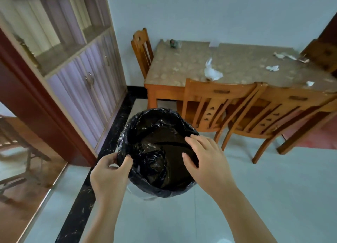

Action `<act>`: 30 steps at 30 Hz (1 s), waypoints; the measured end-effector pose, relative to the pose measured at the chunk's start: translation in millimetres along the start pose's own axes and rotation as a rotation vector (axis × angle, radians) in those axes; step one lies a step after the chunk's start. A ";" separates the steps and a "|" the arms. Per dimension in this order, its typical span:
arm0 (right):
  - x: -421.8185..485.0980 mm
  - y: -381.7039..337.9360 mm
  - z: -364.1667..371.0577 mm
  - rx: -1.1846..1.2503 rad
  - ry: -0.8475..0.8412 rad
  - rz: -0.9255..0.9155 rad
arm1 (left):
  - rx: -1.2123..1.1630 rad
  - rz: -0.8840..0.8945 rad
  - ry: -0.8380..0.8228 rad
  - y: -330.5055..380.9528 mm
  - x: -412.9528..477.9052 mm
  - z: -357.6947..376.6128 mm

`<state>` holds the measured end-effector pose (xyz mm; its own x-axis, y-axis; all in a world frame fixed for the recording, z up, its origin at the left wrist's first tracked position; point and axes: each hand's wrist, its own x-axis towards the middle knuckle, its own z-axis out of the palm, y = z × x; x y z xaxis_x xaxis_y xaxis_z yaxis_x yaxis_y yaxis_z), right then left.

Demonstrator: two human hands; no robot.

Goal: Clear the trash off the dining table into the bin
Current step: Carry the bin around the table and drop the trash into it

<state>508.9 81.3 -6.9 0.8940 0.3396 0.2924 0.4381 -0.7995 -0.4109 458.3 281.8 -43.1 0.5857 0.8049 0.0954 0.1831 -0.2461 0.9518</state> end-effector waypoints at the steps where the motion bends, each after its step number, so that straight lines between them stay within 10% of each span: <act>1: 2.6 -5.6 -2.2 0.000 0.007 0.002 | -0.001 0.018 0.003 4.1 5.7 -6.5; 16: 60.0 -60.9 34.1 -0.007 0.046 0.081 | 0.011 0.037 -0.026 12.8 115.3 -33.3; 30: 240.7 46.1 39.2 -0.033 0.117 0.195 | -0.044 0.087 -0.056 71.9 251.8 131.4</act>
<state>748.0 145.6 10.7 0.9435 0.1189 0.3094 0.2534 -0.8607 -0.4416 722.7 395.8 11.1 0.6414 0.7498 0.1625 0.0957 -0.2884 0.9527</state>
